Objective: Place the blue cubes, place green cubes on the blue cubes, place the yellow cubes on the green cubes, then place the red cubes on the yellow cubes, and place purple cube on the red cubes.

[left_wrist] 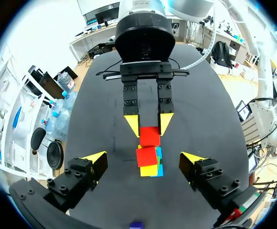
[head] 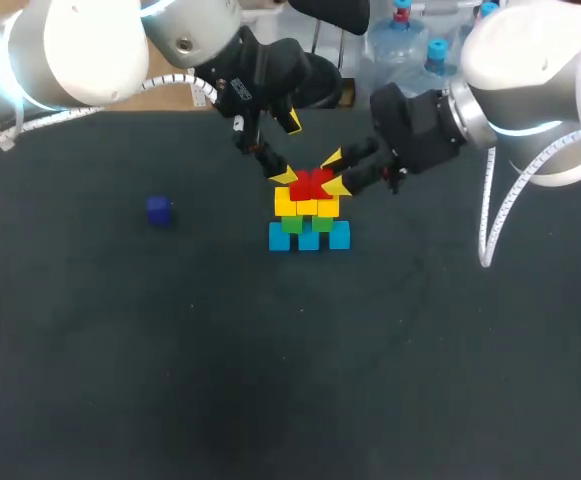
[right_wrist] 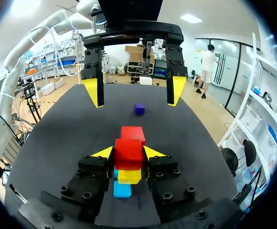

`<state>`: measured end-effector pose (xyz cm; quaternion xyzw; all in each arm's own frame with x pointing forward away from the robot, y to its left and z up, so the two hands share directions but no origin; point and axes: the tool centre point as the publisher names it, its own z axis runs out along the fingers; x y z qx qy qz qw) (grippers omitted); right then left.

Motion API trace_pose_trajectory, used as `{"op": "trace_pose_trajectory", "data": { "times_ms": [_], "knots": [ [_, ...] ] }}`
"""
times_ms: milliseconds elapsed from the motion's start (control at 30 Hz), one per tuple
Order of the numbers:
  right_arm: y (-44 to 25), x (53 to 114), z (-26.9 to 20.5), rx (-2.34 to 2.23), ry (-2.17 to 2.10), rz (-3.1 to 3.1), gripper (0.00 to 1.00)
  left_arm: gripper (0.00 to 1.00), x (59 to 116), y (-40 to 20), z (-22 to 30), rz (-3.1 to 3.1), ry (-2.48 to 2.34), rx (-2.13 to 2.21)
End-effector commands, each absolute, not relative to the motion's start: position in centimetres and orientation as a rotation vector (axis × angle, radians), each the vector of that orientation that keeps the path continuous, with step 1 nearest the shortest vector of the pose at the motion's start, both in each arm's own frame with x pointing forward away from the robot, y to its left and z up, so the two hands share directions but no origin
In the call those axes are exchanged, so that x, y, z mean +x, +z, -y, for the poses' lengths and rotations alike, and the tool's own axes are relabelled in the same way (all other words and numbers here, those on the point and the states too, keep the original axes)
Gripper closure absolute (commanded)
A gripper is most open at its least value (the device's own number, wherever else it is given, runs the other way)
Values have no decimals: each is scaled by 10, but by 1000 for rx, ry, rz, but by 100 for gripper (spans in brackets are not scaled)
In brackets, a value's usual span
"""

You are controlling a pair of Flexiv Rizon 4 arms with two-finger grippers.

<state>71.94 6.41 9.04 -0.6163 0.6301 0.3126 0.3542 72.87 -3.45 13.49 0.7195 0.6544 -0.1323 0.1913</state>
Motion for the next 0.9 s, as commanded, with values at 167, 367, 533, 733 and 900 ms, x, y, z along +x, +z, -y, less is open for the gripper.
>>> {"op": "trace_pose_trajectory", "data": {
  "times_ms": [167,367,533,733,900],
  "knots": [
    [90,720,-65,-1591,811,-1625,100,0,729,134,33,-1833,-373,2022],
    [89,720,-65,-1591,811,-1627,100,0,729,134,33,-1833,-373,2022],
    [89,720,-64,-1589,812,-1626,100,0,729,134,33,-1833,-373,2022],
    [88,720,-64,-1587,813,-1628,100,0,729,134,33,-1833,-373,2022],
    [88,720,-64,-1588,813,-1629,100,0,729,134,33,-1833,-373,2022]
  ]
}}
